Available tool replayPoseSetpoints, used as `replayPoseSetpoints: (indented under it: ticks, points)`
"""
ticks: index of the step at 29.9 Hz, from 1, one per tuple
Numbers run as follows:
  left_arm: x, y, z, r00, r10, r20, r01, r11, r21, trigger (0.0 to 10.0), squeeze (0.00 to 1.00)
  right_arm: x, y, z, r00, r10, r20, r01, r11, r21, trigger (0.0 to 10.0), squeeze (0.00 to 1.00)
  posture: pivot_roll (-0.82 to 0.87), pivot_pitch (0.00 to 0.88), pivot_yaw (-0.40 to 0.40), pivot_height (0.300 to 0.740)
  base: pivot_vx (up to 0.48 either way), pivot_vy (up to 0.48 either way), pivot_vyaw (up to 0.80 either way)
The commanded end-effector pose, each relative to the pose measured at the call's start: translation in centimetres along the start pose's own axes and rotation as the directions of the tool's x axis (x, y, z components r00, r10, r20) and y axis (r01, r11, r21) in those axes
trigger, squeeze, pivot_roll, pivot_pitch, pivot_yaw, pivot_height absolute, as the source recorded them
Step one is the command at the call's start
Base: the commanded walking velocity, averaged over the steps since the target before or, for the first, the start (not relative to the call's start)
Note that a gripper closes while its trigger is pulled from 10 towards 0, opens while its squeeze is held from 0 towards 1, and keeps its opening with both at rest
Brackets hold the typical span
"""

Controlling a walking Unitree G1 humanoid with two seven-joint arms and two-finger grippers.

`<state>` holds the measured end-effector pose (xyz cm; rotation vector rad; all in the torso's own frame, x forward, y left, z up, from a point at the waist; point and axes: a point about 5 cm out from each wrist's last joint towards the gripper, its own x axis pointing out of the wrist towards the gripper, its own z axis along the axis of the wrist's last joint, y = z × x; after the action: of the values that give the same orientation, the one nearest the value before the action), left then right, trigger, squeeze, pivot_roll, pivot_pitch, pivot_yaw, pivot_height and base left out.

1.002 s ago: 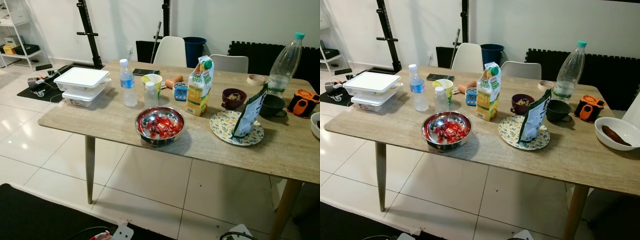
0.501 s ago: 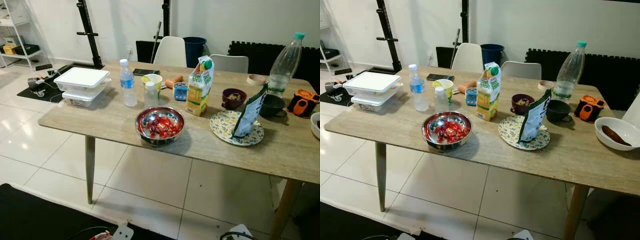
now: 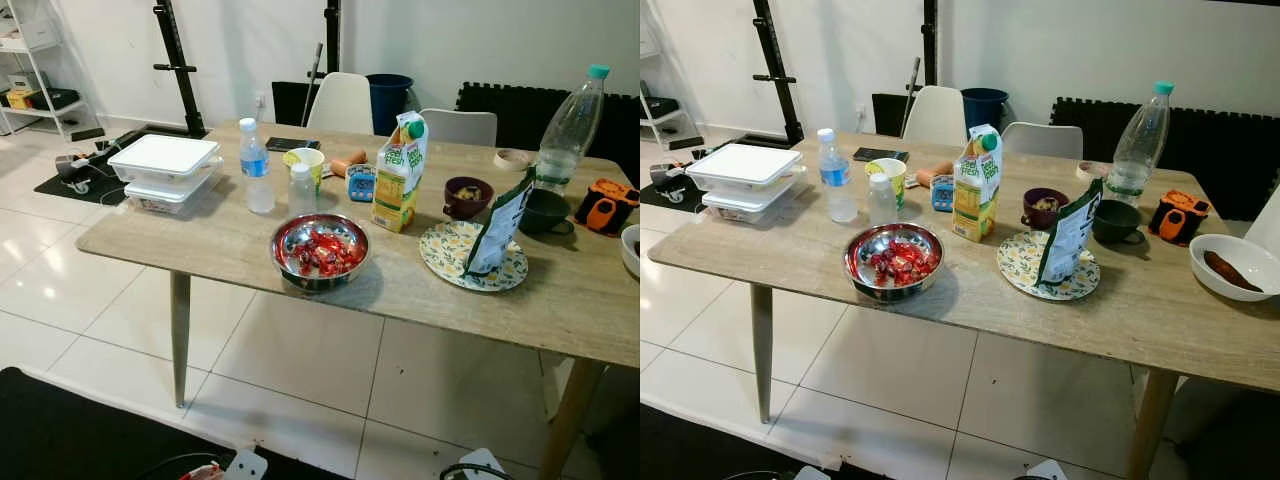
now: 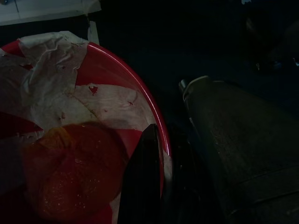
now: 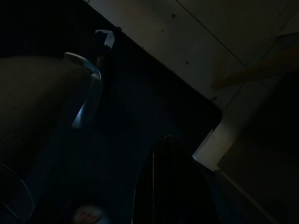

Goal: Restocking fridge

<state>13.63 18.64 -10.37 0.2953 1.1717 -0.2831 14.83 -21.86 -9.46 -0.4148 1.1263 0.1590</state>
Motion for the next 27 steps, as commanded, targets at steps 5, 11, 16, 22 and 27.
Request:
replayPoseSetpoints:
  ticks: [5,11,16,22,27]
  points:
    - [0.07,-0.64,-0.24,1.000,-0.021,-0.013,0.021,1.000,-0.002,10.0,0.00,0.02,0.03,0.09,1.000,-0.004,-0.001,0.004,1.000,0.002,10.0,0.00,-0.07,0.000,-0.005,0.740,0.000,0.000,0.00]
    - [0.07,-0.65,-0.24,1.000,-0.021,-0.014,0.021,1.000,0.000,10.0,0.00,0.02,0.02,0.07,1.000,-0.004,-0.002,0.004,1.000,-0.001,10.0,0.00,-0.07,0.000,-0.007,0.740,0.000,0.000,0.00]
    - [0.06,-0.64,-0.31,1.000,-0.020,-0.015,0.020,1.000,0.002,10.0,0.00,0.01,0.06,0.02,1.000,-0.004,-0.003,0.004,1.000,-0.003,10.0,0.00,-0.07,0.000,-0.007,0.740,0.000,0.000,0.00]
    - [0.04,-0.50,-0.36,1.000,-0.016,-0.017,0.016,1.000,0.005,10.0,0.00,0.01,0.07,-0.03,1.000,-0.004,-0.005,0.004,1.000,-0.008,10.0,0.00,-0.07,0.000,-0.007,0.740,0.000,0.000,0.00]
    - [0.03,-0.48,-0.37,1.000,-0.016,-0.018,0.016,1.000,0.006,10.0,0.00,0.01,0.07,-0.05,1.000,-0.003,-0.005,0.003,1.000,-0.011,10.0,0.00,-0.07,0.000,-0.009,0.740,0.000,0.000,0.00]
